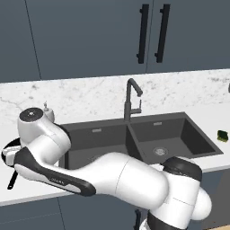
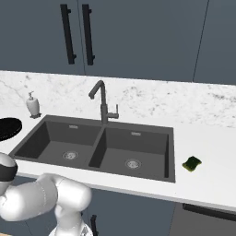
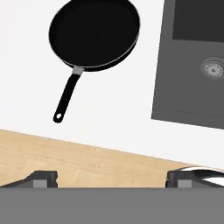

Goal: Pick the pan and sponge and place them into the sink. Then turn on the water.

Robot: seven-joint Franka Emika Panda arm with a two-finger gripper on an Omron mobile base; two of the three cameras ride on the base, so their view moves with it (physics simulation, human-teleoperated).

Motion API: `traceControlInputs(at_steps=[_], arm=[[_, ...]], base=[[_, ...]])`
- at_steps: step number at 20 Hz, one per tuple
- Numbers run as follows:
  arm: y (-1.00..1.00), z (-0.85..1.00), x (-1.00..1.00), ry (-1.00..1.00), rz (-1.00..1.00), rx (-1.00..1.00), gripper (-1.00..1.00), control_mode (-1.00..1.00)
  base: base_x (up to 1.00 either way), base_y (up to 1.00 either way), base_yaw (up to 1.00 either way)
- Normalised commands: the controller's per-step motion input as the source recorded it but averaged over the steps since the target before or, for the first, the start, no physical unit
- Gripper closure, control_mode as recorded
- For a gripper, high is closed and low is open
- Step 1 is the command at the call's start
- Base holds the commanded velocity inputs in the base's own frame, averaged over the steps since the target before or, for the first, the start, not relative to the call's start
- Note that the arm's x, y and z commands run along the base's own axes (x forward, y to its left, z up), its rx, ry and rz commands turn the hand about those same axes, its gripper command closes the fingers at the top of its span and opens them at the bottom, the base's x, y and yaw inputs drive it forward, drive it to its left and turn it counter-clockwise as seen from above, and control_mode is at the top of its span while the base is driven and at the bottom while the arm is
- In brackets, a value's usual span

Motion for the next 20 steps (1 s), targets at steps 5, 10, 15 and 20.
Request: traceControlInputs(at_steps=[5, 10, 15, 20], arm=[[0.60, -0.43, 0.01, 0.00, 0.00, 0.04, -1.00, -1.00], [0.40, -0.47, 0.07, 0.00, 0.00, 0.06, -1.00, -1.00], [0.36, -0.38, 0.07, -0.02, -0.07, 0.02, -1.00, -1.00], [0.03, -0.19, 0.00, -0.10, -0.17, 0.00, -1.00, -1.00]], base=[[0.00, 0.00, 0.00], [0.00, 0.00, 0.00], [0.00, 0.00, 0.00], [0.00, 0.00, 0.00]])
